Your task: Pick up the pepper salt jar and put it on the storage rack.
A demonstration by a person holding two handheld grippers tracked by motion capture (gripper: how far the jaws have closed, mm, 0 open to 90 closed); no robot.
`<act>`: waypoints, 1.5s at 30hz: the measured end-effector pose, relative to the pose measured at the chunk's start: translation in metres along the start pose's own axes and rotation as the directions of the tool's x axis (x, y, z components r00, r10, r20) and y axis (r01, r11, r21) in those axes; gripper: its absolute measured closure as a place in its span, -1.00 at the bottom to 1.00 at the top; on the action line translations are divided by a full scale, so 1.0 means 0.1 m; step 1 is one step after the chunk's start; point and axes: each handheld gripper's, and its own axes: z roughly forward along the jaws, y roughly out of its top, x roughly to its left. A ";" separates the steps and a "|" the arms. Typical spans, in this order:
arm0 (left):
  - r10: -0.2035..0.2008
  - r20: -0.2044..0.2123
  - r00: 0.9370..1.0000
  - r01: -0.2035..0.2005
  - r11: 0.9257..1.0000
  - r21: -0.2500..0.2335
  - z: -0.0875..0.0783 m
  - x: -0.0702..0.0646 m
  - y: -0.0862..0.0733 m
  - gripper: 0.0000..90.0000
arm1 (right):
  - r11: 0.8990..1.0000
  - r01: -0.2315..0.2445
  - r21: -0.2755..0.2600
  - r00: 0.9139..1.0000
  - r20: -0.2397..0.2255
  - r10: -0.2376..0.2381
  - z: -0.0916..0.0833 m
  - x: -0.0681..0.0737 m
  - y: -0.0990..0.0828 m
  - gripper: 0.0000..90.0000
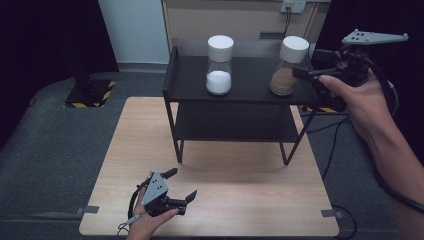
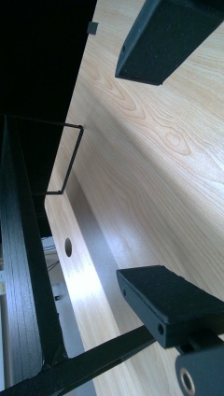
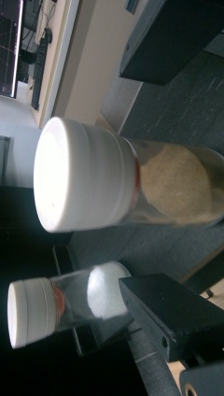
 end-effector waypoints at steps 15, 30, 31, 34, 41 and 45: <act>-0.013 0.007 1.000 0.013 1.000 -0.011 0.02 -0.02 -0.03 -0.91 | 0.997 0.047 -0.059 0.995 -0.089 -0.052 -0.24 0.37 -0.49 -0.95; -0.030 0.002 1.000 0.030 0.999 -0.019 0.00 0.01 -0.06 -0.92 | 0.996 0.083 -0.020 0.991 -0.108 -0.085 -0.13 0.76 -1.19 -0.95; -0.030 0.003 1.000 0.031 0.999 -0.020 0.00 0.01 -0.06 -0.92 | 0.997 0.072 -0.017 0.992 -0.107 -0.074 -0.13 0.78 -1.25 -0.95; -0.035 0.002 0.999 0.035 0.999 -0.023 0.00 0.01 -0.07 -0.92 | 0.998 0.058 -0.007 0.994 -0.095 -0.058 -0.12 0.83 -1.41 -0.95; -0.041 0.003 0.999 0.041 0.999 -0.025 0.01 0.01 -0.09 -0.92 | 0.998 0.065 -0.001 0.997 -0.045 -0.065 -0.14 0.95 -1.69 -0.94; -0.041 0.008 0.999 0.042 0.999 -0.025 0.01 0.01 -0.09 -0.92 | 0.998 0.069 0.014 0.997 -0.019 -0.069 -0.15 1.01 -1.81 -0.94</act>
